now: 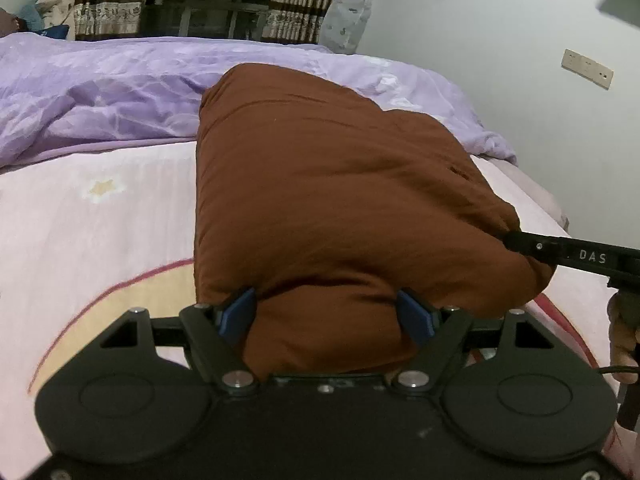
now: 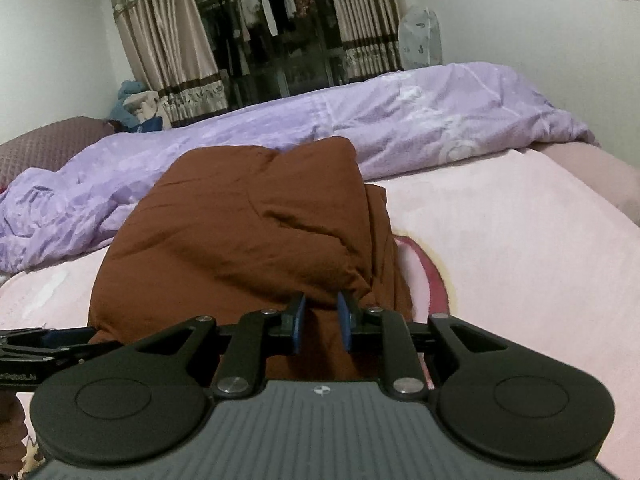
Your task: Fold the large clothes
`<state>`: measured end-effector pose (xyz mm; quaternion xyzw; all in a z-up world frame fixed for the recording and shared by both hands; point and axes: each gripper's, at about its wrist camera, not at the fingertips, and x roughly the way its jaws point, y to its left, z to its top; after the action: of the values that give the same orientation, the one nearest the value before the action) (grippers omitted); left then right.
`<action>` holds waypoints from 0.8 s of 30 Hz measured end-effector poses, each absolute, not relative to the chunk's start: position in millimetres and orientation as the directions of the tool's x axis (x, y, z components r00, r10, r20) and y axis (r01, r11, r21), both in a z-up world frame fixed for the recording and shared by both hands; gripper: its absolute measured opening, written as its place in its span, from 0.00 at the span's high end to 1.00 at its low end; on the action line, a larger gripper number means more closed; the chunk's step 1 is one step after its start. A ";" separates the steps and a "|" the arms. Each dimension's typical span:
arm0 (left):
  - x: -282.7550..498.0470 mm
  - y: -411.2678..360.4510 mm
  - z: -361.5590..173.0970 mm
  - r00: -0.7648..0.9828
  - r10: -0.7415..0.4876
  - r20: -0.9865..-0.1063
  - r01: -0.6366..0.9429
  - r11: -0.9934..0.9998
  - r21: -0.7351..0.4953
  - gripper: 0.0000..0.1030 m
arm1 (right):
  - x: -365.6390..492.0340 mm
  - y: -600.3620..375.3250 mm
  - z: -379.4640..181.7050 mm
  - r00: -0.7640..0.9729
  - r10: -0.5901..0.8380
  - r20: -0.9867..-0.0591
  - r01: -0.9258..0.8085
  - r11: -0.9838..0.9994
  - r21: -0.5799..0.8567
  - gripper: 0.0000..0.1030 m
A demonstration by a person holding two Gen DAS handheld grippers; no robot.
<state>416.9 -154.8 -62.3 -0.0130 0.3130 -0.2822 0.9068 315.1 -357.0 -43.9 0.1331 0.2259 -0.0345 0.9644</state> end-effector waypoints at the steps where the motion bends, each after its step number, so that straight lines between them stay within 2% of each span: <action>1: 416.6 -152.5 -58.2 0.641 -0.526 -0.558 0.510 0.836 -0.202 0.24 | 312.8 -357.4 -42.0 0.897 0.001 -0.443 0.120 0.962 0.244 0.77; 2: 416.3 -149.2 -52.8 0.634 -0.540 -0.553 0.522 0.827 -0.208 0.24 | 310.4 -359.0 -38.5 0.899 0.016 -0.438 0.106 0.961 0.254 0.71; 3: 413.4 -142.5 -48.5 0.633 -0.549 -0.546 0.528 0.822 -0.215 0.22 | 307.4 -363.5 -34.1 0.903 0.050 -0.428 0.082 0.955 0.284 0.57; 4: 412.8 -133.0 -42.7 0.639 -0.552 -0.535 0.525 0.822 -0.222 0.21 | 304.1 -371.2 -28.5 0.908 0.102 -0.407 0.046 0.940 0.338 0.48; 6: 415.9 -116.2 -32.9 0.665 -0.551 -0.504 0.508 0.829 -0.235 0.20 | 300.3 -389.3 -19.0 0.915 0.196 -0.354 -0.020 0.895 0.445 0.06; 7: 419.5 -107.4 -29.5 0.676 -0.548 -0.492 0.495 0.833 -0.247 0.19 | 299.3 -398.4 -14.8 0.921 0.212 -0.325 -0.031 0.875 0.483 0.02; 11: 452.3 -75.2 -34.9 0.659 -0.560 -0.502 0.421 0.828 -0.371 0.18 | 313.8 -424.4 -12.5 0.924 0.195 -0.328 -0.003 0.864 0.504 0.02; 14: 479.0 -60.1 -52.9 0.577 -0.623 -0.528 0.366 0.775 -0.515 0.18 | 334.8 -445.2 -30.7 0.887 0.276 -0.371 -0.006 0.810 0.586 0.02; 17: 497.5 -56.9 -70.7 0.500 -0.698 -0.513 0.331 0.701 -0.632 0.17 | 347.0 -461.8 -53.4 0.856 0.347 -0.383 0.012 0.728 0.685 0.02; 21: 513.4 -64.0 -82.2 0.460 -0.744 -0.485 0.320 0.648 -0.691 0.16 | 355.2 -472.8 -72.6 0.835 0.437 -0.334 -0.025 0.637 0.771 0.01; 24: 523.1 -68.6 -88.6 0.434 -0.776 -0.458 0.321 0.608 -0.726 0.12 | 366.5 -478.7 -80.7 0.819 0.468 -0.331 -0.032 0.614 0.789 0.01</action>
<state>523.1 -68.6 -88.6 -0.2797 0.4066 -0.3433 0.7991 366.5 -478.7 -80.7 0.4144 0.2630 0.1457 0.8590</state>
